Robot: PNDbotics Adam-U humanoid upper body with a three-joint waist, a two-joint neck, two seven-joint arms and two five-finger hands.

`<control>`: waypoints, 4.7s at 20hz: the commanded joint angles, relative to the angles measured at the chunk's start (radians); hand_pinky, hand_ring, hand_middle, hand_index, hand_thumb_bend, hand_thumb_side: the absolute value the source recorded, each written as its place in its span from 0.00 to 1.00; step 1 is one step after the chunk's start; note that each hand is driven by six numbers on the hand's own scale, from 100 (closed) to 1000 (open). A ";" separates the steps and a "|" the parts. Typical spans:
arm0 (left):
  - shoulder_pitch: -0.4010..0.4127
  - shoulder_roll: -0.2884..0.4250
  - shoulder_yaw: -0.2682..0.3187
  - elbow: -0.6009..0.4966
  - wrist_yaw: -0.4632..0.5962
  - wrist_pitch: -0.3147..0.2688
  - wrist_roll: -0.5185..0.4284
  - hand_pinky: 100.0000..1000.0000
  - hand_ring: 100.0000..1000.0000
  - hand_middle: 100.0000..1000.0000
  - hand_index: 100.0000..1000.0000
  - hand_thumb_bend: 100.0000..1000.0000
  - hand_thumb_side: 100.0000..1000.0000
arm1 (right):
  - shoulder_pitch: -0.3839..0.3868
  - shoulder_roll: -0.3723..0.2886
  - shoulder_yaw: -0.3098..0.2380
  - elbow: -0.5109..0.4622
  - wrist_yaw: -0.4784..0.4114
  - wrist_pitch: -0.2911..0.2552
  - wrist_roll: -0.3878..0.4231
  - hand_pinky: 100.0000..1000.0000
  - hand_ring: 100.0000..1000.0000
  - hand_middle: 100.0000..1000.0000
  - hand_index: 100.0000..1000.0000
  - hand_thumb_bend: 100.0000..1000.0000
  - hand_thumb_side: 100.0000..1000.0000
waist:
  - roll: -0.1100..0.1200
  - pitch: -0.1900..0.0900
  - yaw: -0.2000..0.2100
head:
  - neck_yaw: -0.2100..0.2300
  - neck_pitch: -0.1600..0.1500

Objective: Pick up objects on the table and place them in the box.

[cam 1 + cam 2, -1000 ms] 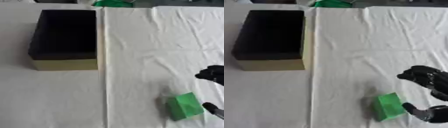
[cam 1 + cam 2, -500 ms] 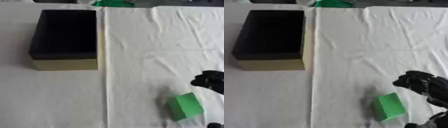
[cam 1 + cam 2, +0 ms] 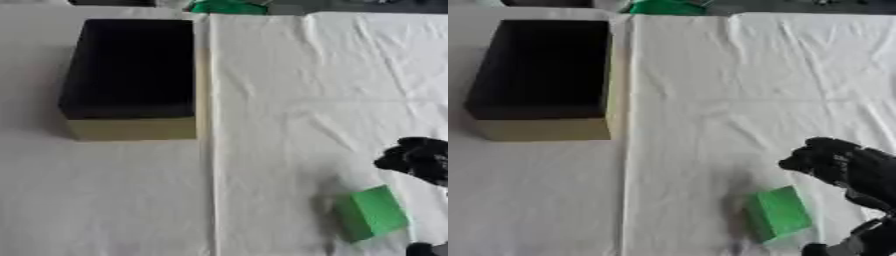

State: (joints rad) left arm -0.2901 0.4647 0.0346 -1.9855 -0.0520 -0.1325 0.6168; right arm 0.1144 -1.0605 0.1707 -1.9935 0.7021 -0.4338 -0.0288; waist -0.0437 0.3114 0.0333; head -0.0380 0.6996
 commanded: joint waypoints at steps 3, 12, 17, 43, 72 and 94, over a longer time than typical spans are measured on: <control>-0.013 0.013 0.001 -0.014 0.004 -0.001 -0.007 0.59 0.67 0.69 0.76 0.41 1.00 | -0.021 -0.006 0.014 -0.006 -0.037 0.015 0.043 0.90 0.82 0.75 0.96 0.57 1.00 | 0.002 -0.010 0.002 | -0.003 -0.001; -0.016 0.009 0.001 -0.014 0.007 -0.001 -0.008 0.58 0.67 0.69 0.76 0.41 1.00 | -0.043 0.006 0.032 -0.006 -0.097 0.052 0.126 0.89 0.82 0.75 0.96 0.58 1.00 | 0.002 -0.004 0.008 | -0.006 0.003; -0.015 0.006 -0.001 -0.014 0.009 0.001 -0.011 0.58 0.67 0.69 0.76 0.40 1.00 | -0.054 0.004 0.039 -0.006 -0.107 0.084 0.157 0.89 0.82 0.74 0.96 0.58 1.00 | 0.003 -0.002 0.011 | -0.010 0.001; -0.020 0.000 -0.004 -0.014 0.011 0.003 -0.022 0.58 0.67 0.69 0.75 0.39 0.99 | -0.075 0.029 0.062 -0.006 -0.181 0.182 0.241 0.81 0.71 0.56 0.83 0.46 0.87 | 0.006 0.005 0.020 | -0.010 0.016; -0.018 0.002 -0.003 -0.014 0.009 0.008 -0.022 0.58 0.67 0.69 0.75 0.39 0.99 | -0.163 0.005 -0.035 -0.006 -0.314 0.178 0.168 0.63 0.51 0.39 0.67 0.18 0.65 | 0.007 0.003 0.015 | -0.010 0.017; -0.032 0.010 -0.015 -0.014 0.015 0.007 -0.033 0.58 0.67 0.69 0.75 0.39 0.99 | -0.561 -0.098 -0.048 -0.006 -0.548 0.280 0.334 0.66 0.52 0.40 0.68 0.11 0.63 | -0.012 0.011 0.058 | -0.078 -0.044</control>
State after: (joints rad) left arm -0.3097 0.4481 0.0203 -1.9855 -0.0437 -0.1248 0.5882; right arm -0.4328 -1.1191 0.1304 -1.9932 0.1702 -0.1584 0.2908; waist -0.0574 0.3391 0.0924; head -0.1103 0.6706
